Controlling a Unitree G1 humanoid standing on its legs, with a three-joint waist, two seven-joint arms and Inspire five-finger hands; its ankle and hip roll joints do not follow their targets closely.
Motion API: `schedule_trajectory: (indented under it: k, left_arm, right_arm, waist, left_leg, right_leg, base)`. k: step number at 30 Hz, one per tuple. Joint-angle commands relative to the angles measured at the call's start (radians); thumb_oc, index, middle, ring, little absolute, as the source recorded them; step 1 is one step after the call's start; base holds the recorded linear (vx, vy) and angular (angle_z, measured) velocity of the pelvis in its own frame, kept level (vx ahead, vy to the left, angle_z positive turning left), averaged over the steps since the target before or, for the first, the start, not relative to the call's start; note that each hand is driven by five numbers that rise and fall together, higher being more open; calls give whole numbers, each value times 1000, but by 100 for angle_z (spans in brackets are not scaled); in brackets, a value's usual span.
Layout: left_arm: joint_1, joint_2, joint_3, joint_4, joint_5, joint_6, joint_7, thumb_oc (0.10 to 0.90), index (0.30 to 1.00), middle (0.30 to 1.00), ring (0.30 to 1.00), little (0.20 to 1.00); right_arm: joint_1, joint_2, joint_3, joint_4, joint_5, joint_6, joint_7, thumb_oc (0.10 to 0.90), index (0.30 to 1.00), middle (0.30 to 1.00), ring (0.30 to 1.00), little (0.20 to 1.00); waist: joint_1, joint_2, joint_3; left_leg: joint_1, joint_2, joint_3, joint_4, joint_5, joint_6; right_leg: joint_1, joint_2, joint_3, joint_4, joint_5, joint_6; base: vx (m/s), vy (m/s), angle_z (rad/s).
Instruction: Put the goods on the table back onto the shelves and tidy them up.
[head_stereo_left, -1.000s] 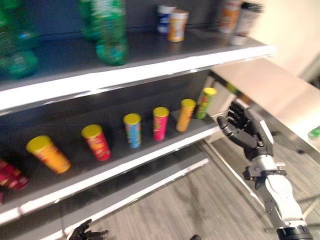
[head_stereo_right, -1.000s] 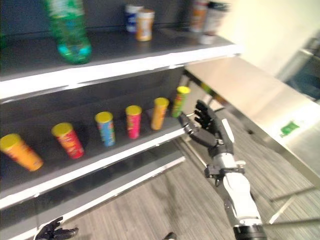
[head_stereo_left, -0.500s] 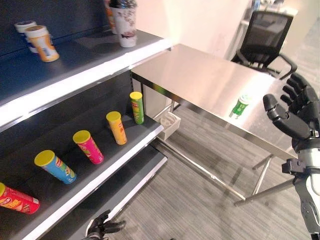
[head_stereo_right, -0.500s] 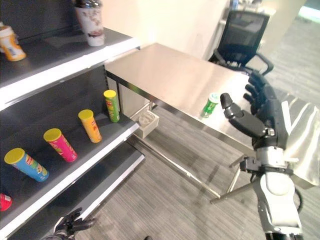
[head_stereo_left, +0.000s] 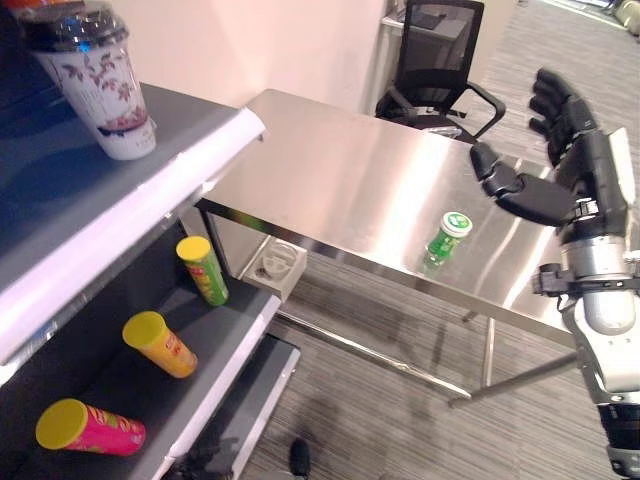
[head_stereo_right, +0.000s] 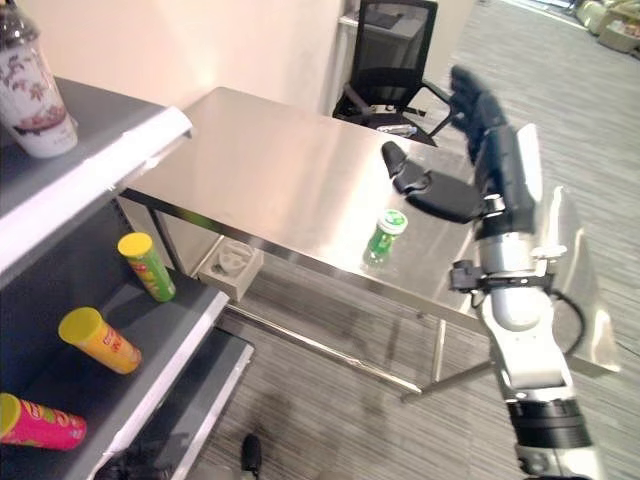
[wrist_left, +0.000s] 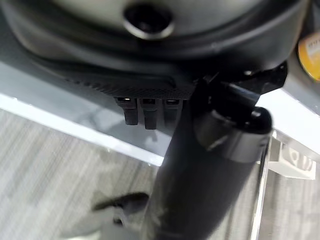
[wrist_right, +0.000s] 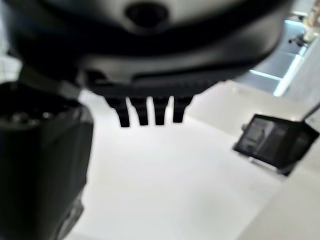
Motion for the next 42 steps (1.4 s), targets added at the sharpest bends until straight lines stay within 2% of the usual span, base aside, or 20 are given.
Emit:
schedule_trajectory:
  k: [1,2,3,5,7,11,12,19,20,21,22,24,25,26,27,28,30,35,42]
  left_arm:
    - [-39,54,22,-79,-3,-27,47,800,900,900,900,900]
    - [-53,56,10,-66,-3,-22,44,800,900,900,900,900]
    - [-44,53,24,-75,-21,-28,32,800,900,900,900,900]
    - [-26,44,50,-84,-61,-37,18,800,900,900,900,900]
    - [-23,44,51,-82,-64,-36,10,800,900,900,900,900]
    - [-9,28,53,-57,-69,-28,-20,800,900,900,900,900]
    - [-9,28,53,-56,-69,-28,-20,800,900,900,900,900]
    - [-1,30,53,-58,-66,-25,-42,800,900,900,900,900]
    - [-8,34,53,-50,-57,-25,-47,800,900,900,900,900]
    - [-17,37,53,-49,-47,-24,-49,800,900,900,900,900]
    - [-27,43,57,-59,-36,-25,-56,800,900,900,900,900]
    - [-23,43,62,-65,-32,-26,-66,800,900,900,900,900]
    - [-19,36,61,-68,-31,-29,-67,800,900,900,900,900]
    - [-12,21,63,-66,-25,-25,-81,800,900,900,900,900]
    - [-11,22,61,-66,-25,-25,-81,800,900,900,900,900]
    - [-15,15,57,-61,-17,-25,-78,800,900,900,900,900]
    - [-17,15,61,-44,-7,-23,-81,800,900,900,900,900]
    - [-9,6,76,-17,-3,-22,-88,800,900,900,900,900]
    - [-3,8,82,-2,5,-23,-88,800,900,900,900,900]
  right_arm:
    - [-95,-64,-100,15,-1,-60,-29,800,900,900,900,900]
    - [-62,-93,-142,18,-27,-38,-40,800,900,900,900,900]
    - [-45,-75,-158,-21,-8,-44,-24,800,900,900,900,900]
    - [-24,-61,-168,-35,88,-71,17,800,900,900,900,900]
    - [-16,-65,-173,-32,116,-71,37,800,900,900,900,900]
    - [32,-114,-176,-6,242,-55,134,800,900,900,900,900]
    - [32,-115,-176,-6,242,-55,134,800,900,900,900,900]
    - [125,-196,-193,14,331,-27,236,800,900,900,900,900]
    - [149,-207,-199,8,344,-24,264,800,900,900,900,900]
    - [176,-217,-217,5,329,-21,264,800,900,900,900,900]
    - [223,-211,-238,5,332,-10,284,800,900,900,900,900]
    - [250,-194,-257,-4,330,1,299,800,900,900,900,900]
    - [267,-179,-247,7,332,18,316,800,900,900,900,900]
    - [307,-173,-262,-15,296,40,346,800,900,900,900,900]
    - [313,-171,-266,-19,295,42,346,800,900,900,900,900]
    - [309,-149,-247,-20,300,41,357,800,900,900,900,900]
    - [331,-123,-258,-15,280,51,358,800,900,900,900,900]
    - [378,-117,-255,-32,166,66,369,800,900,900,900,900]
    - [379,-118,-223,-21,112,72,368,800,900,900,900,900]
  waist:
    - [52,-17,-58]
    - [37,-40,-66]
    - [45,-52,-82]
    - [54,-68,-95]
    - [52,-67,-99]
    - [47,-64,-98]
    - [47,-64,-98]
    - [29,-42,-67]
    - [22,-40,-60]
    - [5,-44,-48]
    - [-20,-53,-34]
    - [-19,-53,-34]
    - [-18,-48,-40]
    - [-34,-33,-52]
    - [-31,-33,-49]
    - [-24,-31,-47]
    - [-36,-30,-61]
    - [-45,-18,-82]
    - [-43,-15,-89]
  left_leg:
    - [20,85,-28,-18,-57,-89]
    - [17,90,-47,-11,-71,-100]
    - [13,93,-51,-14,-68,-105]
    - [14,121,-47,-19,-62,-129]
    - [9,134,-57,-18,-57,-141]
    - [12,203,-75,-17,-28,-191]
    - [12,203,-75,-17,-28,-191]
    - [-6,288,-98,8,35,-243]
    - [-15,298,-91,20,50,-249]
    - [-38,316,-44,51,72,-245]
    - [-65,331,69,115,60,-235]
    - [-61,327,92,129,34,-234]
    - [-62,298,85,122,5,-222]
    - [-56,291,111,87,14,-225]
    - [-49,292,112,83,13,-226]
    - [-59,254,58,69,19,-223]
    - [-45,249,67,36,25,-221]
    - [8,231,75,-21,17,-214]
    - [15,226,84,-21,2,-209]
  right_leg:
    - [93,-20,16,-454,290,4]
    - [127,12,113,-558,272,23]
    - [134,9,119,-580,293,37]
    - [149,34,94,-641,300,34]
    - [159,51,84,-659,299,26]
    - [198,121,43,-700,260,-16]
    - [198,122,43,-700,260,-16]
    - [211,208,20,-701,213,-69]
    - [213,214,12,-701,211,-74]
    - [213,211,-4,-701,213,-77]
    - [201,202,-23,-701,218,-81]
    - [202,201,-24,-701,214,-80]
    - [194,198,-24,-701,218,-74]
    - [195,198,-34,-701,218,-71]
    - [200,199,-33,-701,216,-71]
    - [193,189,-35,-701,219,-70]
    - [188,184,-44,-701,222,-66]
    - [200,173,-42,-701,227,-56]
    - [197,161,-36,-701,230,-47]
  base:
    - [197,-323,21]
    - [195,-304,76]
    - [200,-323,112]
    - [117,-231,76]
    - [51,-186,-10]
    - [27,-291,8]
    - [0,-221,3]
    - [-34,-217,9]
    - [-98,-195,13]
    - [-167,-168,27]
    - [-155,-133,56]
    - [-57,-53,64]
    - [12,34,18]
    - [11,31,-4]
    - [24,67,6]
    - [3,38,24]
    - [47,54,14]
    - [66,60,-3]
    - [19,46,-5]
